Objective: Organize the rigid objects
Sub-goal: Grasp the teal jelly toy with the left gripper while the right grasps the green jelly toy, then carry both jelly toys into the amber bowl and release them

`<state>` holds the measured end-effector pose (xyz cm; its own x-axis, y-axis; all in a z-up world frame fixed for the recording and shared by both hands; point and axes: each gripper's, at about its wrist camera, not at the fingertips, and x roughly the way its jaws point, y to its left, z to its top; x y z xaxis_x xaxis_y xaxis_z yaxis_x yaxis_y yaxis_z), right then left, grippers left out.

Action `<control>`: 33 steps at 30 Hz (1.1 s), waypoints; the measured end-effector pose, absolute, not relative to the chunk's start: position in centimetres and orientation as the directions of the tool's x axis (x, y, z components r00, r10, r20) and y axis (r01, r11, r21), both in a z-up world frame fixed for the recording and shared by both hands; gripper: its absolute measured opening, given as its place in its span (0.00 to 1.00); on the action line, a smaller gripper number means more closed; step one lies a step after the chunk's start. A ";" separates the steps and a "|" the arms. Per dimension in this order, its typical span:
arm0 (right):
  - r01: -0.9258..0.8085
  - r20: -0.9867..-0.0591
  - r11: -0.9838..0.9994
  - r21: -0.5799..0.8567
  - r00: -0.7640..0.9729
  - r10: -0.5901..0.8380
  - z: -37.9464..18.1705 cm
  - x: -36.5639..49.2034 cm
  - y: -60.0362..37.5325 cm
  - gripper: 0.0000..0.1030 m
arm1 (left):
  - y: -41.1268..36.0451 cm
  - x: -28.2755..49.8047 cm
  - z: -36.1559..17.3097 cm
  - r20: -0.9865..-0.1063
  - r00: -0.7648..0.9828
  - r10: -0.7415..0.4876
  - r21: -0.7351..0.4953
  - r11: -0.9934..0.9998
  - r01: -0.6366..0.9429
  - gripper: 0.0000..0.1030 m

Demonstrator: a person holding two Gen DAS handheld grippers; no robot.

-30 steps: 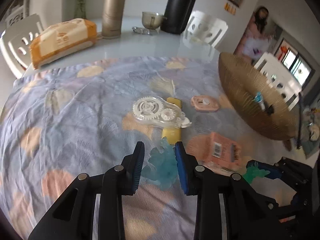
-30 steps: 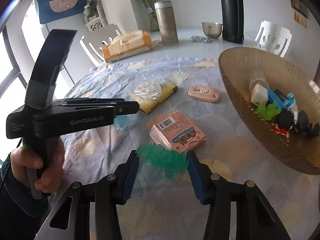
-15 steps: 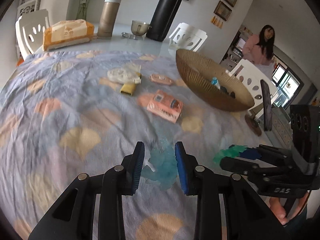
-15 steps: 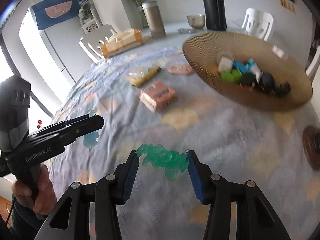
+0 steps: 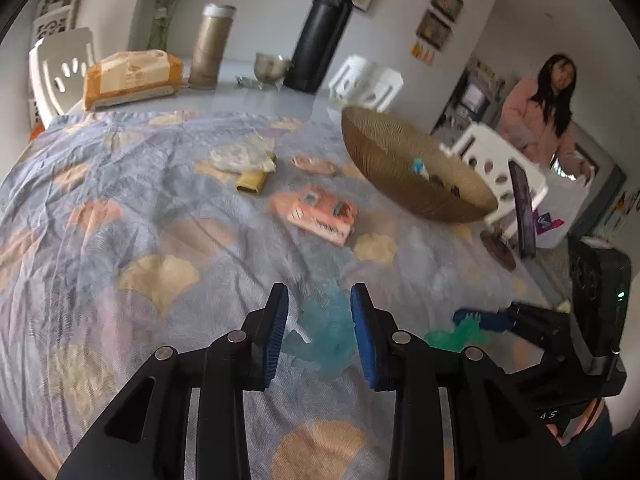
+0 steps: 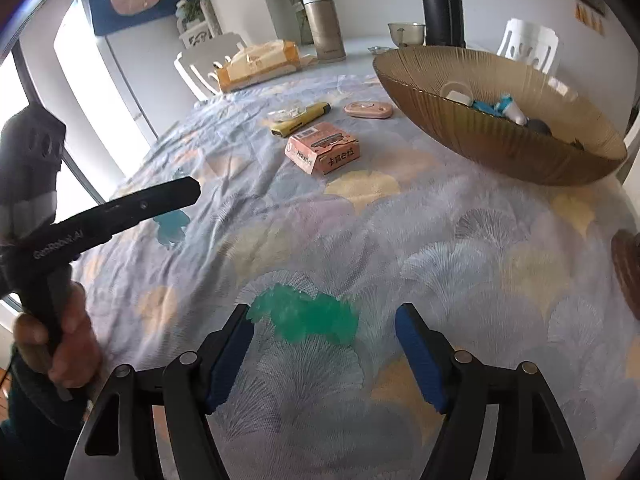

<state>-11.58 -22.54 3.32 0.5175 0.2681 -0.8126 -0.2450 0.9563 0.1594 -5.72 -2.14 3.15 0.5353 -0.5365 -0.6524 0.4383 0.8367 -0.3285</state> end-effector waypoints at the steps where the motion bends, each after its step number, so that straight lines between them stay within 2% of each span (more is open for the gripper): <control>1: -0.248 -0.812 0.957 0.153 0.520 0.264 3.3 -11.7 -22.5 0.70 | -2.8 -5.7 2.9 -0.679 0.515 -0.523 -0.306 0.840 0.449 0.38; 3: -0.243 -0.803 0.957 0.156 0.534 0.266 3.3 -12.0 -22.6 0.70 | -3.6 -5.8 2.6 -0.715 0.508 -0.479 -0.251 0.855 0.453 0.40; 5: -0.245 -0.792 0.956 0.161 0.546 0.274 3.3 -12.1 -22.8 0.67 | -4.1 -6.0 2.5 -0.738 0.510 -0.442 -0.212 0.869 0.447 0.47; 7: -0.276 -0.776 0.940 0.202 0.541 0.325 3.4 -12.4 -22.8 0.46 | -4.2 -6.2 2.4 -0.747 0.507 -0.430 -0.198 0.872 0.448 0.51; 10: -0.286 -0.767 0.942 0.177 0.559 0.314 3.3 -12.7 -22.2 0.45 | -4.4 -6.6 2.5 -0.753 0.501 -0.427 -0.186 0.868 0.460 0.58; 13: -0.302 -0.767 0.947 0.107 0.581 0.272 3.2 -13.1 -21.3 0.45 | -4.8 -6.4 2.1 -0.766 0.504 -0.398 -0.162 0.879 0.449 0.59; 15: -0.299 -0.771 0.950 0.094 0.582 0.260 3.1 -13.2 -21.1 0.44 | -5.0 -6.1 1.7 -0.792 0.490 -0.365 -0.144 0.891 0.430 0.56; 17: -0.292 -0.769 0.953 0.078 0.591 0.244 3.2 -13.4 -21.1 0.40 | -5.3 -6.1 1.5 -0.797 0.511 -0.324 -0.101 0.904 0.416 0.31; 18: -0.288 -0.768 0.955 0.075 0.594 0.239 3.3 -13.4 -21.2 0.30 | -5.4 -6.1 1.5 -0.800 0.505 -0.324 -0.100 0.902 0.420 0.31; 19: -0.286 -0.768 0.955 0.080 0.593 0.242 3.3 -13.5 -21.4 0.25 | -5.3 -6.0 1.7 -0.800 0.497 -0.336 -0.117 0.900 0.421 0.29; 21: -0.271 -0.763 0.959 0.085 0.602 0.237 3.9 -13.6 -21.9 0.25 | -5.4 -5.8 2.8 -0.784 0.496 -0.373 -0.149 0.889 0.433 0.30; 26: -0.241 -0.719 0.966 0.094 0.654 0.233 6.0 -13.8 -23.4 0.25 | -7.1 -6.1 7.5 -0.695 0.589 -0.413 -0.097 0.865 0.492 0.30; 33: -0.187 -0.659 0.979 0.083 0.727 0.195 8.4 -14.9 -24.7 0.25 | -9.4 -7.4 10.0 -0.625 0.599 -0.500 -0.095 0.811 0.578 0.30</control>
